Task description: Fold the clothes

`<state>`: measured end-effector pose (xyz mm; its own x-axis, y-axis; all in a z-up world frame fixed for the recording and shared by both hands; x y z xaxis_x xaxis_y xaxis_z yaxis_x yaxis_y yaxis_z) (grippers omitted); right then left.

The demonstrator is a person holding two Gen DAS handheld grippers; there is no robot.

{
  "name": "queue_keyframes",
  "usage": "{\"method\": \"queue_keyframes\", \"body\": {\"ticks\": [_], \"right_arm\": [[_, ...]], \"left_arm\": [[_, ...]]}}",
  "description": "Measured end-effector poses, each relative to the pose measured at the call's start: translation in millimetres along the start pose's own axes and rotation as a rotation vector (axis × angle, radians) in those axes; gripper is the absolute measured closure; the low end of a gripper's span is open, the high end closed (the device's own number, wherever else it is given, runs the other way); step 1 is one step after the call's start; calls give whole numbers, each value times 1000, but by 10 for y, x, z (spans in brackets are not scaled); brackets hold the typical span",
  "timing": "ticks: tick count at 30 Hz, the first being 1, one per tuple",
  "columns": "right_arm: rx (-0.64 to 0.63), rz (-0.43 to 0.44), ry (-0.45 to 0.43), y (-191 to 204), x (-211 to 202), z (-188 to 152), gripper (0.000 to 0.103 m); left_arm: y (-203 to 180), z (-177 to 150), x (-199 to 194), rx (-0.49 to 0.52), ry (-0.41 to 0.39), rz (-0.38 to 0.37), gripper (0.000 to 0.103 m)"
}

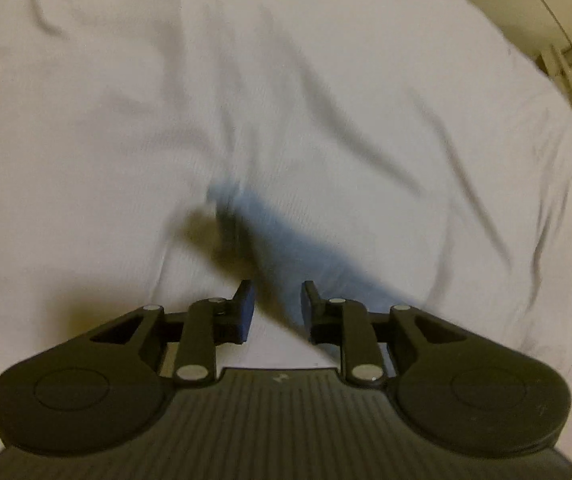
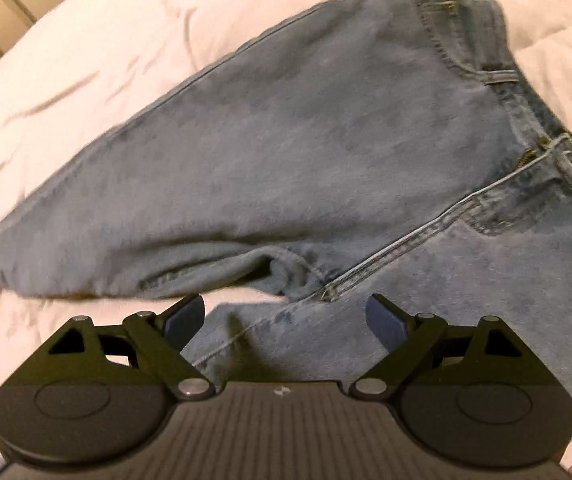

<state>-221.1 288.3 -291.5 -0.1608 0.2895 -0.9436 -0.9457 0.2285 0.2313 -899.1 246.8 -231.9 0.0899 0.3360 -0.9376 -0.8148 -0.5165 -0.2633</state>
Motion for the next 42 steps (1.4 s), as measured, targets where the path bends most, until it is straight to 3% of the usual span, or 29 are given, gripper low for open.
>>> {"method": "queue_keyframes", "body": {"ticks": [3, 7, 14, 16, 20, 24, 26, 29, 30, 32, 34, 36, 39, 42], "right_arm": [[-39, 9, -15, 125, 40, 63, 13], [-192, 35, -21, 437, 157, 131, 14], [-573, 146, -7, 1282, 617, 367, 18], [-682, 178, -2, 1525, 750, 434, 23], [-893, 234, -1, 2020, 1008, 548, 24], [-1004, 235, 12, 2440, 1251, 629, 14], [-1003, 233, 43, 2482, 1363, 652, 14], [-996, 231, 92, 2529, 1530, 685, 13], [-986, 236, 92, 2516, 1516, 712, 16], [-964, 248, 86, 2480, 1468, 768, 37], [-942, 260, 81, 2445, 1420, 824, 75], [-921, 271, 75, 2410, 1371, 880, 93], [-897, 281, 58, 2368, 1272, 934, 98], [-832, 287, 23, 2289, 1125, 972, 97]], "left_arm": [[32, -195, 149, 58, -45, 66, 80], [5, -314, 147, 238, -123, 208, 75], [171, -380, 148, 296, -196, 189, 72], [171, -365, 310, 349, -191, 206, 72], [235, -313, 532, 437, -197, 230, 70], [303, -190, 605, 437, -249, 121, 59], [295, -117, 669, 436, -256, 56, 59], [207, -38, 702, 431, -267, 15, 62], [176, -12, 711, 429, -270, 3, 71], [114, 40, 730, 425, -278, -22, 78], [51, 92, 748, 421, -285, -46, 84], [8, 133, 660, 403, -293, -83, 85], [64, 134, 216, 337, -283, -137, 86], [271, 164, -330, 187, -175, -168, 86]]}}
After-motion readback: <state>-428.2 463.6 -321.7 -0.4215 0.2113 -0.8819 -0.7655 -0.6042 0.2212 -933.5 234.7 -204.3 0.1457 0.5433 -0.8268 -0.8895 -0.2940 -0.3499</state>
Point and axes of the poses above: each gripper's, at about its wrist camera, not at the fingertips, and x roughly the way its jaws point, y to its left, z to its top, the point moved 1 cm from there along x, roughly the way its jaws point, and after that the axes turned 9 degrees about x, right-handed, at the moved point
